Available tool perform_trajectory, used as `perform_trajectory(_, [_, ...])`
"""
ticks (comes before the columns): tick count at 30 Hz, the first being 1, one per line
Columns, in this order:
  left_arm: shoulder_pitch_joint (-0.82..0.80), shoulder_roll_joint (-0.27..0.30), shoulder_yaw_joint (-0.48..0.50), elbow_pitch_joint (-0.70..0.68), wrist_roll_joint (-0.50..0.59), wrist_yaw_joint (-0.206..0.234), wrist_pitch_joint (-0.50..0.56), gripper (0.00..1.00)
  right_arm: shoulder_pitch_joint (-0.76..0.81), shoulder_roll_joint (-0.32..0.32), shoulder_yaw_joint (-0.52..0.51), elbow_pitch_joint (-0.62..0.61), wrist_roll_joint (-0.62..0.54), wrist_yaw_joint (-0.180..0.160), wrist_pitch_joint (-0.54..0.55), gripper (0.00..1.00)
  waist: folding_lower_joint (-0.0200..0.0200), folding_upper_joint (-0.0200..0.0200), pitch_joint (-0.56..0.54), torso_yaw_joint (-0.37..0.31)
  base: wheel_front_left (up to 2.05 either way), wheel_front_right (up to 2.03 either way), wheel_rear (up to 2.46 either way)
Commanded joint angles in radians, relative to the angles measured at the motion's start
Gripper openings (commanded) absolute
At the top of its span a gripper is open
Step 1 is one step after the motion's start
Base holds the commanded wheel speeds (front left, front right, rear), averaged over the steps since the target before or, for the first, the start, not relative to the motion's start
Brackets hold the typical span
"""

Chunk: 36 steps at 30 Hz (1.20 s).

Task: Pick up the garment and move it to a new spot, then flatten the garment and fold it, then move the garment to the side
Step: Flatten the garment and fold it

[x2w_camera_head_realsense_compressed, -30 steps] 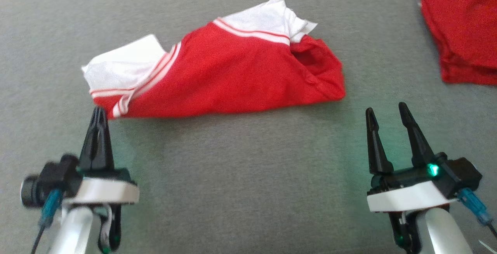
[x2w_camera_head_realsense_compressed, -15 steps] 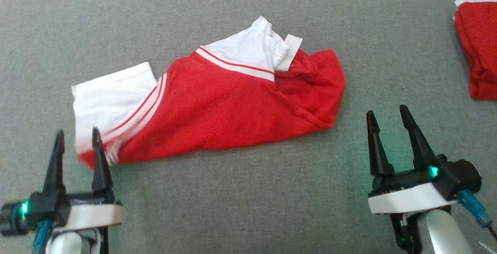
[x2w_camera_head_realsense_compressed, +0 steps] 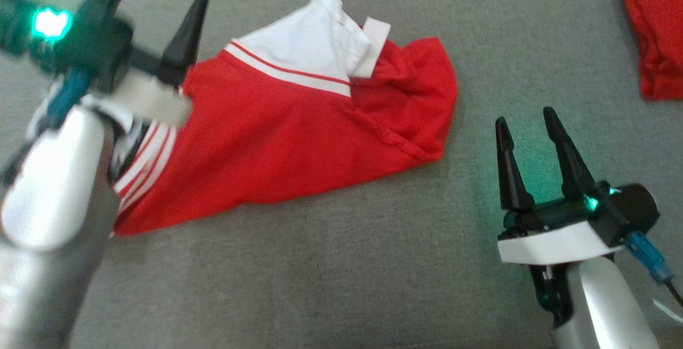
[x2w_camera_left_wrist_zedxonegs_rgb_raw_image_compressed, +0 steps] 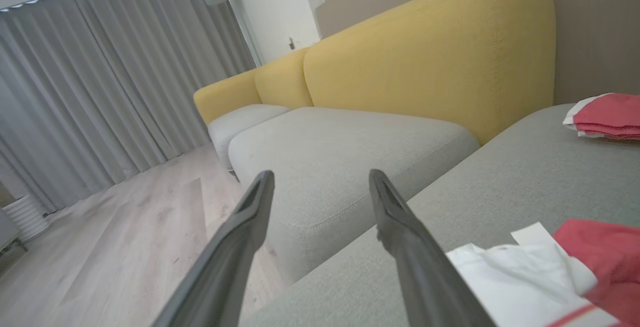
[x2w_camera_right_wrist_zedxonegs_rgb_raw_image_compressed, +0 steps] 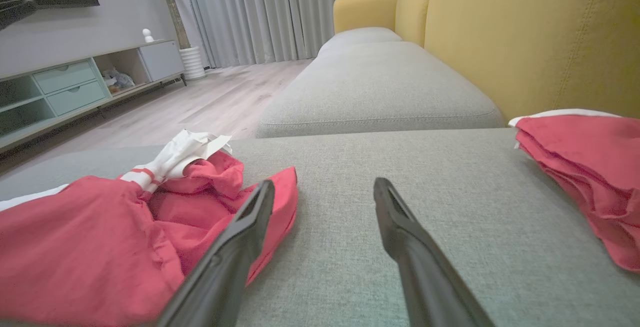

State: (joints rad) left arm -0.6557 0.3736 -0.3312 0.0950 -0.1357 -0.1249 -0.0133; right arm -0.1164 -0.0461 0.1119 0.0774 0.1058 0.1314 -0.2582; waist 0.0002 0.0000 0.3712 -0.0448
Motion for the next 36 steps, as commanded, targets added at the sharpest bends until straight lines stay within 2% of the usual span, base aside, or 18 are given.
perform_trajectory(1, [-0.102,0.051,-0.016,0.014,-0.030,-0.004,0.040,1.00,-0.027,-0.004,0.030,-0.035,0.006,-0.001,-0.004,1.00,-0.0002,0.0000,0.063,-0.049,0.00,0.00,0.00])
perform_trajectory(7, [-0.359,0.148,-0.352,0.146,-0.223,-0.005,0.136,1.00,-0.070,-0.004,0.053,-0.042,0.025,-0.001,-0.004,1.00,-0.0002,0.0000,0.157,-0.110,0.00,0.00,0.00])
perform_trajectory(10, [-0.457,0.184,-0.468,0.216,-0.303,-0.005,0.154,1.00,-0.090,-0.004,0.063,-0.047,0.032,-0.001,-0.004,1.00,-0.0002,0.0000,0.198,-0.136,0.00,0.00,0.00])
perform_trajectory(18, [-0.598,0.238,-0.713,0.346,-0.473,-0.006,0.168,1.00,-0.113,-0.004,0.066,-0.049,0.047,-0.001,-0.004,1.00,-0.0002,0.0000,0.248,-0.194,0.00,0.00,0.00])
perform_trajectory(25, [-0.656,0.264,-0.855,0.383,-0.583,-0.006,0.182,1.00,-0.112,-0.004,0.069,-0.053,0.062,-0.001,-0.004,1.00,-0.0002,0.0000,0.258,-0.219,0.00,0.00,0.00])
perform_trajectory(26, [-0.664,0.269,-0.876,0.382,-0.598,-0.006,0.181,0.37,-0.111,-0.004,0.069,-0.054,0.064,-0.001,-0.004,1.00,-0.0002,0.0000,0.258,-0.221,0.00,0.00,0.00])
perform_trajectory(27, [-0.670,0.273,-0.893,0.380,-0.612,-0.006,0.183,0.00,-0.109,-0.004,0.069,-0.054,0.065,-0.001,-0.004,1.00,-0.0002,0.0000,0.258,-0.223,0.00,0.00,0.00])
perform_trajectory(31, [-0.693,0.290,-0.935,0.359,-0.635,-0.006,0.176,0.00,-0.103,-0.004,0.060,-0.055,0.065,-0.001,-0.004,1.00,-0.0002,0.0000,0.251,-0.212,0.00,0.00,0.00])
perform_trajectory(36, [-0.725,0.281,-0.943,0.368,-0.594,-0.006,0.049,0.00,-0.100,-0.004,0.050,-0.050,0.042,-0.001,-0.004,1.00,-0.0002,0.0000,0.219,-0.159,0.00,0.00,0.00])
